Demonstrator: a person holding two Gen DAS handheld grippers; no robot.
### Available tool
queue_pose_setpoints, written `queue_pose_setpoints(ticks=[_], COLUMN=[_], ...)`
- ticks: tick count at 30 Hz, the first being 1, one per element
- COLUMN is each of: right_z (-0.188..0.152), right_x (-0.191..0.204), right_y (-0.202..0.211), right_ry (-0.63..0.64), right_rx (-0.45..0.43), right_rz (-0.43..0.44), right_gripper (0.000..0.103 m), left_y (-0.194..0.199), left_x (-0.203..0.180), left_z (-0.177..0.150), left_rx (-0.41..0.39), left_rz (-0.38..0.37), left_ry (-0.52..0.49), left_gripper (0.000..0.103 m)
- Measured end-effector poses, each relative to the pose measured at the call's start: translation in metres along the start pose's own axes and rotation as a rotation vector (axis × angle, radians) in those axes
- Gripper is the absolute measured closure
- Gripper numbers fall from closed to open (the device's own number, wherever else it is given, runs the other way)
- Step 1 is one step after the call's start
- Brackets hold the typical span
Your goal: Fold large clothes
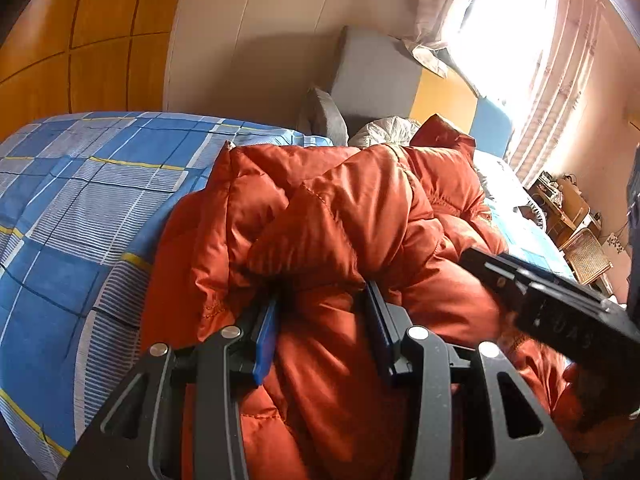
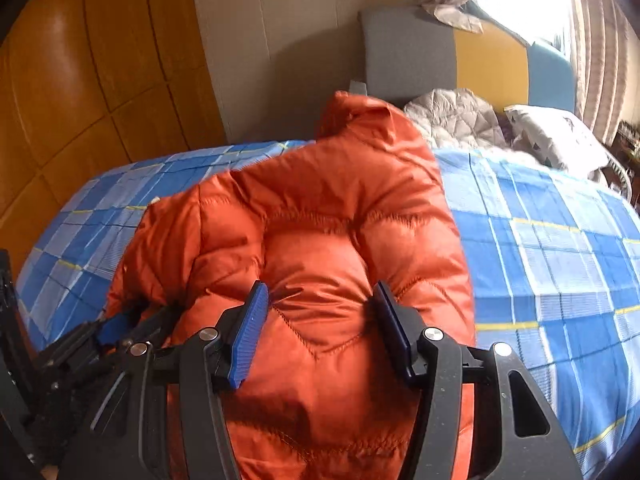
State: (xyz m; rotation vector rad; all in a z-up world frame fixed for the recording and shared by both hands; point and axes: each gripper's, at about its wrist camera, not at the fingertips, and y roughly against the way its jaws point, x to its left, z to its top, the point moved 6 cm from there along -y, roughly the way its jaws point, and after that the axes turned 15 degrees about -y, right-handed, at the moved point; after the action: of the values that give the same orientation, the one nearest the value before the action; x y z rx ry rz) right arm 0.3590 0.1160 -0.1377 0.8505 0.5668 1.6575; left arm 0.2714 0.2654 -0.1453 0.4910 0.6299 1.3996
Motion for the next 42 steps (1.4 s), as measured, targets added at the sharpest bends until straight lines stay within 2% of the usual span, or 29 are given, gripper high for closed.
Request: queue_pose_setpoints(ticks=[11,16,19,20,21,23,26,31,34,36,40,42], right_z=[-0.015,-0.014,-0.01,-0.009,-0.008,-0.005,-0.003,-0.005,-0.011,-0.015,-0.021,-0.024], right_x=[-0.004,0.0,0.001,0.001,0.0,-0.004,-0.019,-0.059,-0.08,-0.087,-0.084,-0.08], right_y=[-0.034,-0.03,-0.018,-0.011,-0.004,0.009,0.028,0.036,0.03,0.023,0.003,-0.006], right_ry=[0.002,0.012,0.007,0.013,0.01,0.013,-0.004,-0.097,-0.178,-0.243,-0.299,-0.311], right_rx=[0.014,0.024,0.03,0.033,0.036,0.028,0.013,0.057,0.129,0.194,0.294,0.325], right_rz=[-0.047,-0.064,-0.046,-0.032,-0.013,0.001,0.021,0.042,0.126,0.222,0.349,0.385], right_gripper=[0.047,0.047,0.047,0.043,0.033,0.024,0.019,0.012,0.011,0.011,0.011,0.007], left_y=[-0.014,-0.014,-0.011,-0.009,-0.008,-0.003,0.003,0.008,0.007,0.007,0.0,-0.003], left_x=[0.007,0.007,0.007,0.006,0.006,0.007,0.005,0.008,0.011,0.015,0.026,0.03], left_z=[-0.007,-0.007,-0.003,-0.002,-0.001,0.001,0.001,-0.004,-0.004,-0.007,-0.013,-0.015], left_rx=[0.007,0.019,0.028,0.031,0.032,0.033,0.033,0.036,0.044,0.045,0.044,0.039], left_rz=[-0.015,-0.015,0.003,0.02,0.026,0.043,0.08,0.091,0.074,0.042,-0.042,-0.076], left_ry=[0.009,0.007,-0.001,-0.01,-0.01,0.006,0.001,0.017,0.019,0.031,0.075,0.09], left_gripper=[0.063,0.062,0.06,0.059,0.059,0.057,0.05,0.046,0.045,0.044,0.043,0.043])
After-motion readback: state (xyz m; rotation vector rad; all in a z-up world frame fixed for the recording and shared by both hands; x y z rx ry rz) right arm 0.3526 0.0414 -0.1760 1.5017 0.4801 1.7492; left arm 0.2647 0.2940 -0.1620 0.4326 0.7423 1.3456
